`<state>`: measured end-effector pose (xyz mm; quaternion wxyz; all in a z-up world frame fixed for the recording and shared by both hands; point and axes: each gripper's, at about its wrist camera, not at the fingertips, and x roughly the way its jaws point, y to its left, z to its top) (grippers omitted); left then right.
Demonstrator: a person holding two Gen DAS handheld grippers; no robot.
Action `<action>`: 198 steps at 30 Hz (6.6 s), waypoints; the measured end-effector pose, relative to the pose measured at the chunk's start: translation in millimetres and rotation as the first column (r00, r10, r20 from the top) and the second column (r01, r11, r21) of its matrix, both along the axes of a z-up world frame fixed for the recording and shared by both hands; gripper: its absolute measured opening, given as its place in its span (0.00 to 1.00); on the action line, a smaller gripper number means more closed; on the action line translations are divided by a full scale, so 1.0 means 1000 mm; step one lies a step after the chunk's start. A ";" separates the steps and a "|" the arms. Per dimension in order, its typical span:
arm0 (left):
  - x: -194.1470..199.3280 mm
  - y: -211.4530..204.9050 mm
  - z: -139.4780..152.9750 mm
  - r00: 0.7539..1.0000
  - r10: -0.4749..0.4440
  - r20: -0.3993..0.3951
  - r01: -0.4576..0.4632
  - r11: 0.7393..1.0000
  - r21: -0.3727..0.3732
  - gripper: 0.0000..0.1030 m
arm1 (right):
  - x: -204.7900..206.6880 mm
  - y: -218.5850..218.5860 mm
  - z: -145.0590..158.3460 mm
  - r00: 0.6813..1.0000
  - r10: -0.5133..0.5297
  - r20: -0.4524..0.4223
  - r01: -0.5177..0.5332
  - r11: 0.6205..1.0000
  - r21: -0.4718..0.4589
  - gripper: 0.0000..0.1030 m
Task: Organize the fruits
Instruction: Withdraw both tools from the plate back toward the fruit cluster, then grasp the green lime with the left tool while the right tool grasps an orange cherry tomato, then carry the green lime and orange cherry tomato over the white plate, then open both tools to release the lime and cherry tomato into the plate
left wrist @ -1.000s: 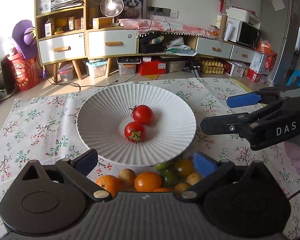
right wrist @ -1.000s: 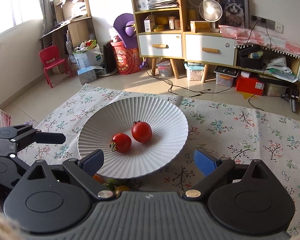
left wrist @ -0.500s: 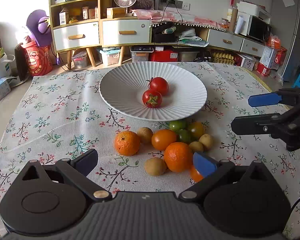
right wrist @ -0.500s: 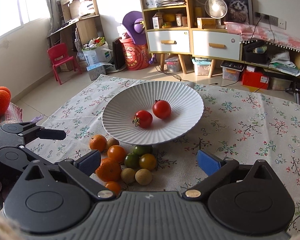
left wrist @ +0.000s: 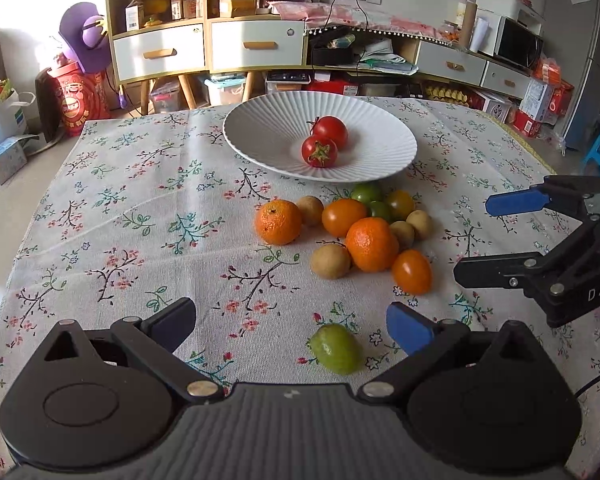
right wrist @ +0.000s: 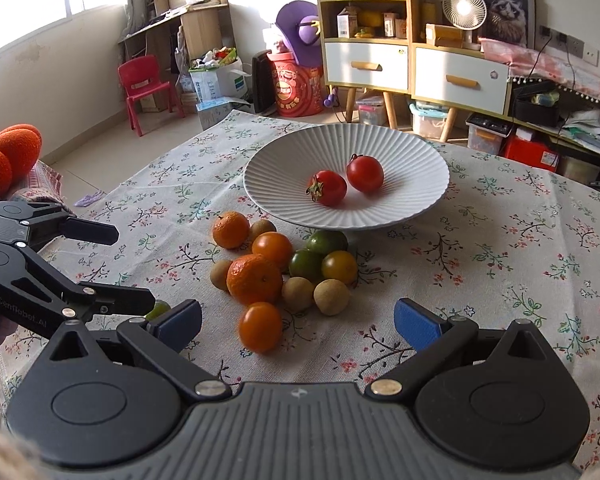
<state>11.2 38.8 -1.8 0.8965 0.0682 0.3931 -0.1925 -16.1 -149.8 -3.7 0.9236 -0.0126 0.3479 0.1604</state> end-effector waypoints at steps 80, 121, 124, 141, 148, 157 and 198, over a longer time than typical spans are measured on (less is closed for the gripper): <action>0.005 -0.021 -0.017 0.983 0.011 -0.182 -0.021 0.998 -0.056 0.24 | 0.017 0.025 -0.024 0.989 -0.045 -0.140 0.050 0.998 0.036 0.28; 0.081 -0.033 0.031 0.996 0.086 -0.033 -0.091 0.981 -0.171 0.24 | 0.054 -0.016 0.018 0.995 -0.094 -0.022 0.095 0.992 0.083 0.26; 0.095 -0.030 0.028 0.996 0.083 -0.043 -0.089 0.983 -0.162 0.24 | 0.064 -0.019 0.013 0.995 -0.103 -0.016 0.104 0.993 0.058 0.26; 0.165 -0.038 0.015 0.997 0.051 -0.053 -0.062 0.970 -0.233 0.24 | 0.099 -0.024 0.002 0.997 -0.079 0.023 0.079 0.997 -0.004 0.26; 0.181 -0.043 0.004 0.994 0.042 -0.099 -0.066 0.964 -0.257 0.24 | 0.106 -0.023 -0.001 0.998 -0.062 0.023 0.063 0.998 -0.021 0.26; 0.190 -0.043 -0.001 0.987 -0.018 -0.161 -0.026 0.963 -0.269 0.24 | 0.120 -0.015 -0.002 0.999 -0.053 -0.012 0.053 0.997 -0.048 0.26; 0.139 -0.031 0.020 0.999 0.017 -0.030 -0.022 0.982 -0.186 0.82 | 0.080 -0.026 0.025 0.994 -0.106 0.029 0.106 0.994 -0.018 0.74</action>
